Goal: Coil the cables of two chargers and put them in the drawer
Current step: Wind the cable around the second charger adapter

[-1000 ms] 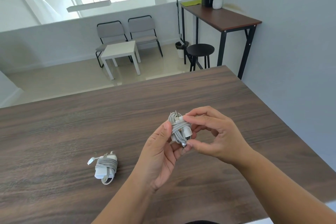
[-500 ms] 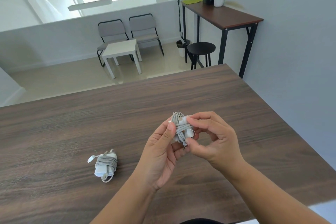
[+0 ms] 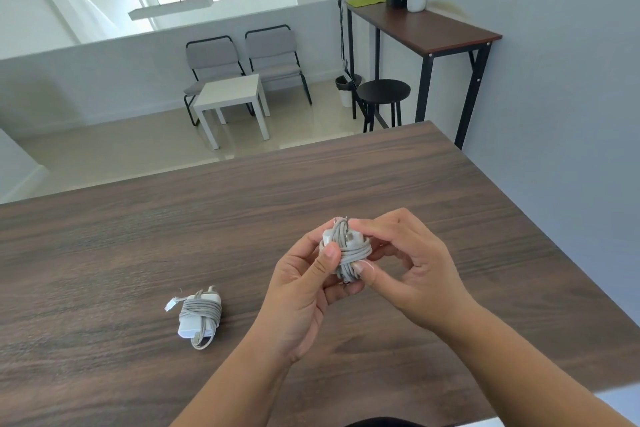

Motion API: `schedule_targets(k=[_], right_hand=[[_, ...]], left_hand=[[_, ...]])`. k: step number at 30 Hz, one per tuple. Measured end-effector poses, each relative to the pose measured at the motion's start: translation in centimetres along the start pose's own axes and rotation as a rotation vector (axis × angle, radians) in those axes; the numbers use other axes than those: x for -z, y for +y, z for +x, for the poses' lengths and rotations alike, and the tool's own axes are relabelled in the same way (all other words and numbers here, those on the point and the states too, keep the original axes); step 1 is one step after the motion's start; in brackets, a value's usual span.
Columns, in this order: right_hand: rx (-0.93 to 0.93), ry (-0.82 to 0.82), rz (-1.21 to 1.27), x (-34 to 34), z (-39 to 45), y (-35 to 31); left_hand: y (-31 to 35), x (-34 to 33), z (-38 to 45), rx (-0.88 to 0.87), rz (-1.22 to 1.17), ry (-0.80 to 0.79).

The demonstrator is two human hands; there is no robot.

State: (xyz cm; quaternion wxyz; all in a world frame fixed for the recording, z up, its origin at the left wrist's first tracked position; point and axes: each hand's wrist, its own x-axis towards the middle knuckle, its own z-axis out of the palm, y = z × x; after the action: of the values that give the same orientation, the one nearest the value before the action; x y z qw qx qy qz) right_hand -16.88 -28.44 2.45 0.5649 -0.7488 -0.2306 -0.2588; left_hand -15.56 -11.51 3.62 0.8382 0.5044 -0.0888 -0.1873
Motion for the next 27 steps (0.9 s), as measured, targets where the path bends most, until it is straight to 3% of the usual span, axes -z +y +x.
schedule_targets(k=[5, 10, 19, 27], right_hand=[[0.030, -0.187, -0.213, 2.2, 0.7, -0.6], [-0.150, -0.335, -0.145, 3.5, 1.5, -1.2], [-0.168, -0.375, -0.235, 3.4, 2.6, -1.2], [-0.193, -0.597, -0.306, 3.8, 3.7, -2.1]], left_hand=[[0.2, 0.3, -0.4, 0.029, 0.153, -0.009], [0.1, 0.4, -0.4, 0.075, 0.209, 0.040], [0.3, 0.9, -0.4, 0.102, 0.345, 0.052], [0.1, 1.3, -0.5, 0.123, 0.415, 0.026]])
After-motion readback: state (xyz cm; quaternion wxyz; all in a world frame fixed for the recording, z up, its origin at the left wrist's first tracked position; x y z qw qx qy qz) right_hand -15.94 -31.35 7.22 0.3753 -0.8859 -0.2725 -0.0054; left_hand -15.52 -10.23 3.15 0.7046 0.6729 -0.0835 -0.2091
